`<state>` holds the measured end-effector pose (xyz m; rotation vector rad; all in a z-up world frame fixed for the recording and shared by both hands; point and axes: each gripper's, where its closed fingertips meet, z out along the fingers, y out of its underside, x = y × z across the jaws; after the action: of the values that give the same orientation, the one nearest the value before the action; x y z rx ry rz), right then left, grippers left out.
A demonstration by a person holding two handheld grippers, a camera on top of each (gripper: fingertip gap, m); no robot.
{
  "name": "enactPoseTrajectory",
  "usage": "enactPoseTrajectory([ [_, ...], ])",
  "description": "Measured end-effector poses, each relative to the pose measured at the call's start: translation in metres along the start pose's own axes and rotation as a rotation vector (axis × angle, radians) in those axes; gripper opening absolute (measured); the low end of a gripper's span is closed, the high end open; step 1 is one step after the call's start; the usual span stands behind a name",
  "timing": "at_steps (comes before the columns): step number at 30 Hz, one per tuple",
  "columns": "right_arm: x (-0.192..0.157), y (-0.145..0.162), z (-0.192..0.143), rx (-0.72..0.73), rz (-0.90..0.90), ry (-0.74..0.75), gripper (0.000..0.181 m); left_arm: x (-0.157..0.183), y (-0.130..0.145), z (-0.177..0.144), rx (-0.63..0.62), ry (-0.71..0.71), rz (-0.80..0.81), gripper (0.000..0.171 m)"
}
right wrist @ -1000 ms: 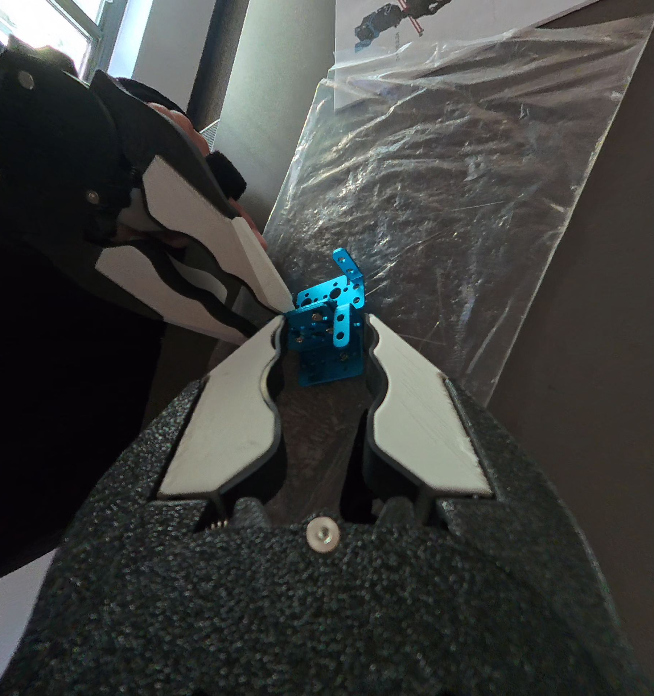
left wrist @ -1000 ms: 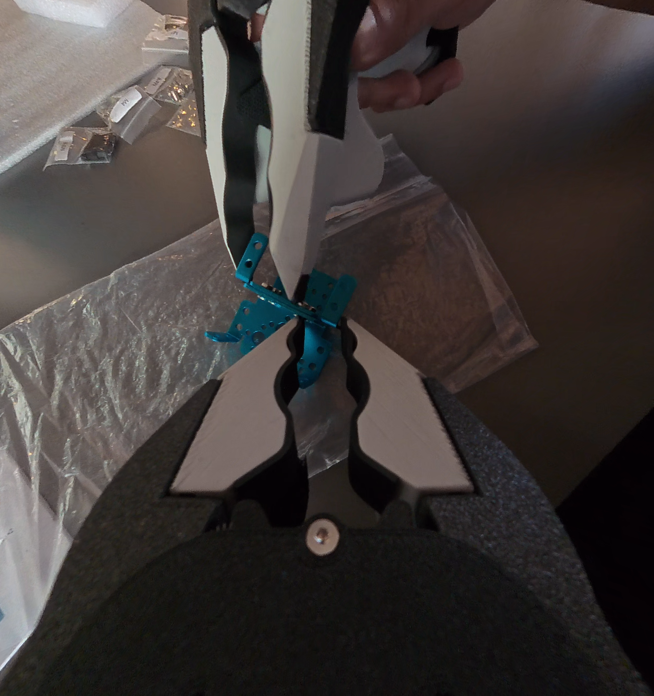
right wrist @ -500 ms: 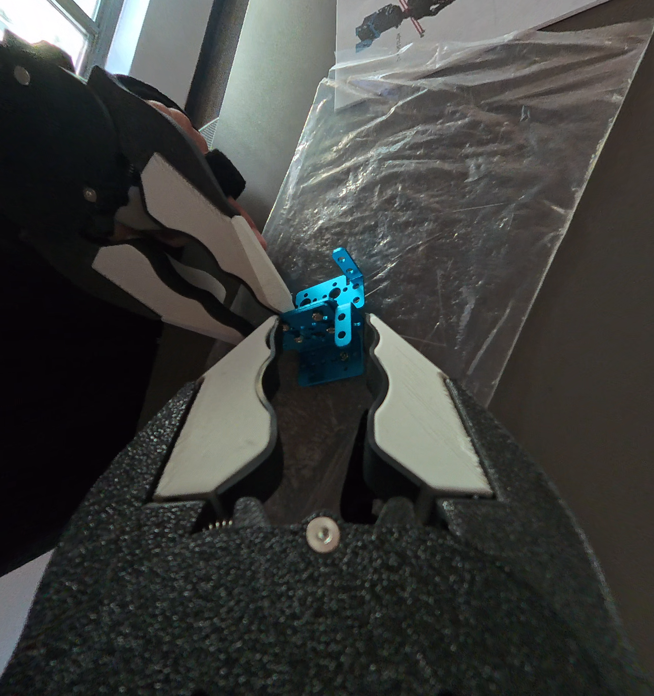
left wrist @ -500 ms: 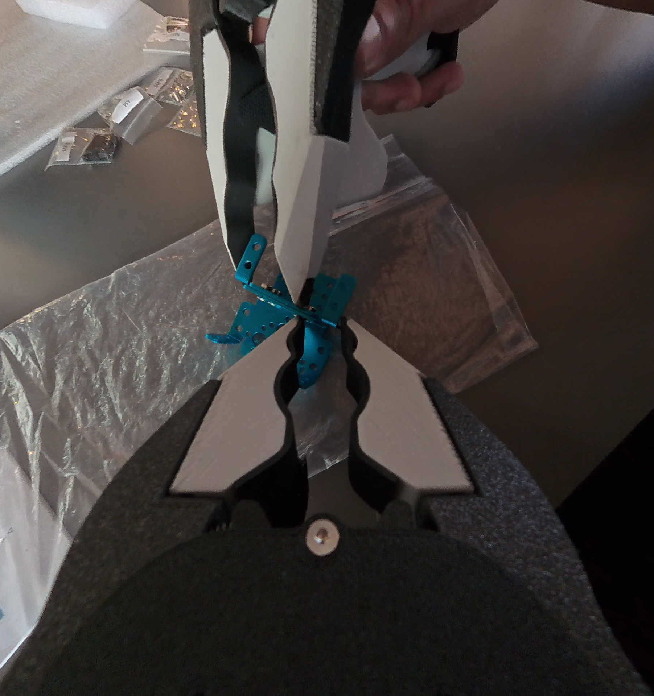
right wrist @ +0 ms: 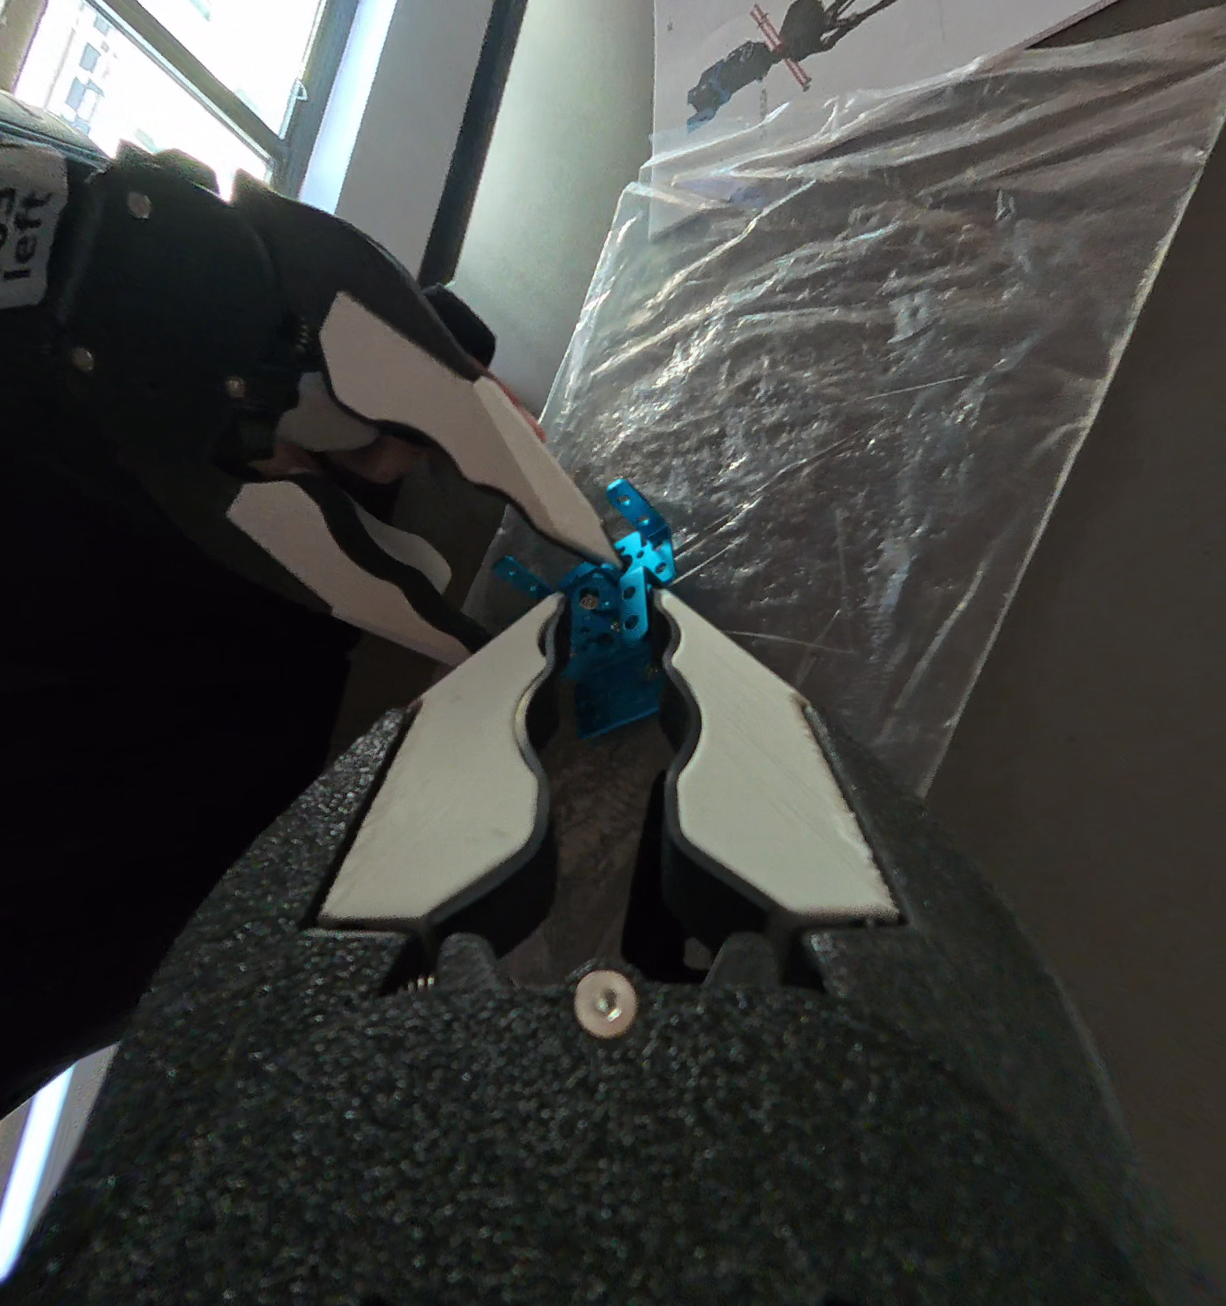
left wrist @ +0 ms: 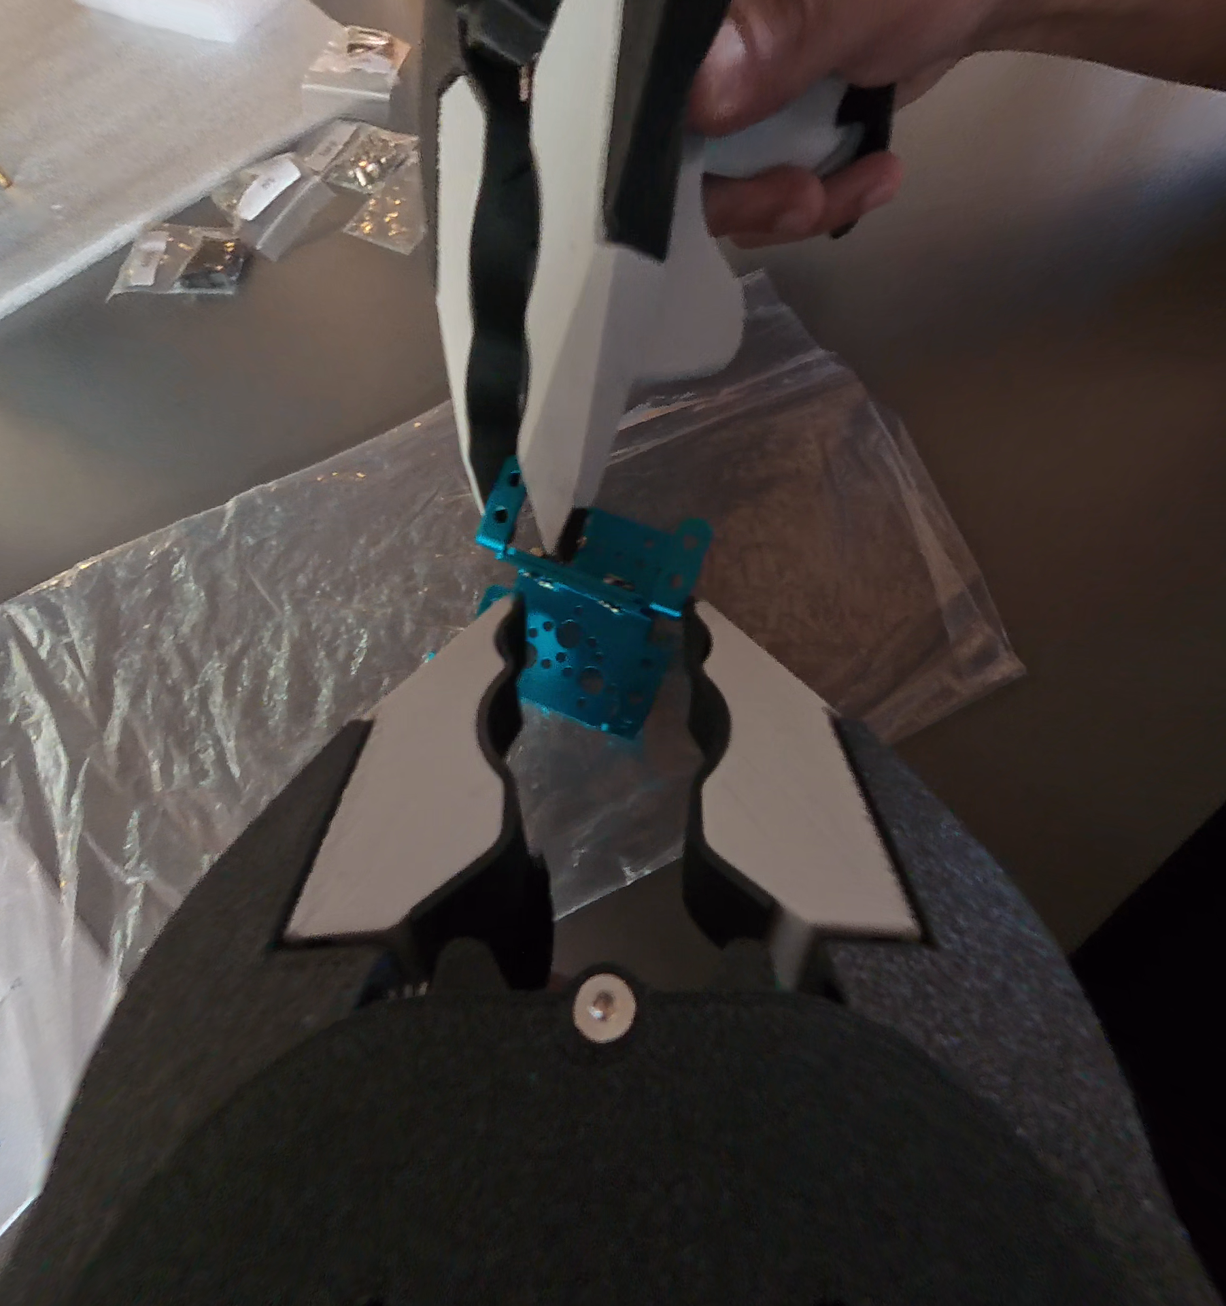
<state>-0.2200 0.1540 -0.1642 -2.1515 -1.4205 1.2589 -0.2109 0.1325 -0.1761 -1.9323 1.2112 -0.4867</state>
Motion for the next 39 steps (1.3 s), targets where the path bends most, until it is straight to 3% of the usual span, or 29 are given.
enactPoseTrajectory([
  [4, 0.004, 0.0, -0.001, -0.002, -0.013, 0.032, 0.019, 0.004, 0.0, 0.0, 0.001, 0.0, 0.021, 0.028],
  [15, -0.003, 0.002, 0.001, -0.035, 0.028, 0.004, 0.019, 0.004, -0.002, 0.002, 0.0, -0.008, 0.061, 0.041],
  [24, -0.005, -0.002, 0.0, -0.008, 0.197, -0.089, 0.013, 0.001, -0.001, 0.002, -0.004, -0.083, 0.139, 0.041],
  [35, -0.004, -0.01, 0.001, 0.067, 0.639, -0.31, 0.004, -0.009, 0.001, 0.002, -0.022, -0.137, 0.162, 0.041],
  [39, -0.001, -0.011, 0.001, 0.077, 0.606, -0.316, 0.014, -0.009, 0.001, 0.002, -0.015, -0.09, 0.106, 0.035],
])
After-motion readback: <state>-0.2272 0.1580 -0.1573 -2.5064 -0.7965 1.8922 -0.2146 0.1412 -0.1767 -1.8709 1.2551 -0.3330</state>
